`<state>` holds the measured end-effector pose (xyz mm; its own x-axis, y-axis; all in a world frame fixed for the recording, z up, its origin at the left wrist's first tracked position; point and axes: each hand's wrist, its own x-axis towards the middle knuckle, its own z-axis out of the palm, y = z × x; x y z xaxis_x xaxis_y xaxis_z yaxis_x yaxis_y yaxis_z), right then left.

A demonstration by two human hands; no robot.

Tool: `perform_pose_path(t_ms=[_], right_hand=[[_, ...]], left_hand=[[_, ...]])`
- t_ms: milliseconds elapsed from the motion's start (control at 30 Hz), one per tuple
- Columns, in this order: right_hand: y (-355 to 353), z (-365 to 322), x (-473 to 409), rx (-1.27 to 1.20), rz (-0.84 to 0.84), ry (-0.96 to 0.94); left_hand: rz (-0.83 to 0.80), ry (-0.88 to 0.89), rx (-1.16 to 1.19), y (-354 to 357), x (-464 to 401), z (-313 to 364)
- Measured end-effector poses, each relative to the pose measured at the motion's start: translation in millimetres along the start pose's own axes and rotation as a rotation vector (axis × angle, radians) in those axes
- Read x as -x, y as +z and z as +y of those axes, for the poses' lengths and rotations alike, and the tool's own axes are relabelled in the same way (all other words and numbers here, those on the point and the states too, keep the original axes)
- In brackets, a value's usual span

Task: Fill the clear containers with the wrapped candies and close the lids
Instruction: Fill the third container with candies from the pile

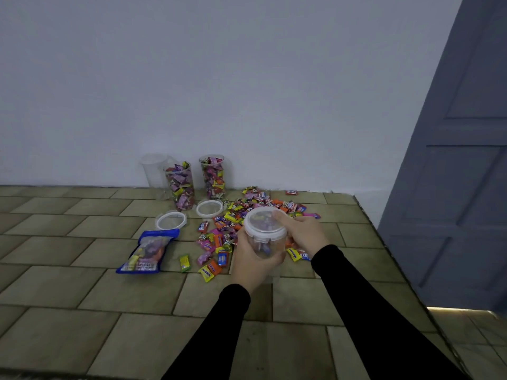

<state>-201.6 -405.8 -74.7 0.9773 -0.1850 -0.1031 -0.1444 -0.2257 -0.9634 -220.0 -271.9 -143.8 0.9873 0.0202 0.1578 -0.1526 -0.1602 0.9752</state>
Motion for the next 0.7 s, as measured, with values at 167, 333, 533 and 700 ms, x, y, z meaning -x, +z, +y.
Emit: perform_pose_path(t_ms=[167,333,533,700], right_hand=[[-1.1,-0.8,-0.8,-0.002,0.025,-0.005],[-2.7,-2.8,-2.2,0.195,0.094,-0.098],[-1.4,-33.8,-13.7,0.417,-0.024,-0.376],[13.7,-63.2,-44.5,0.833,-0.290,-0.221]], left_hand=[[-0.005,0.004,0.010,-0.7,-1.3,0.5],[-0.005,0.005,0.024,0.8,-6.5,-4.8],[-0.060,-0.015,0.048,-4.3,-14.4,-9.4],[-0.162,-0.047,0.092,-11.9,-20.7,-16.1]])
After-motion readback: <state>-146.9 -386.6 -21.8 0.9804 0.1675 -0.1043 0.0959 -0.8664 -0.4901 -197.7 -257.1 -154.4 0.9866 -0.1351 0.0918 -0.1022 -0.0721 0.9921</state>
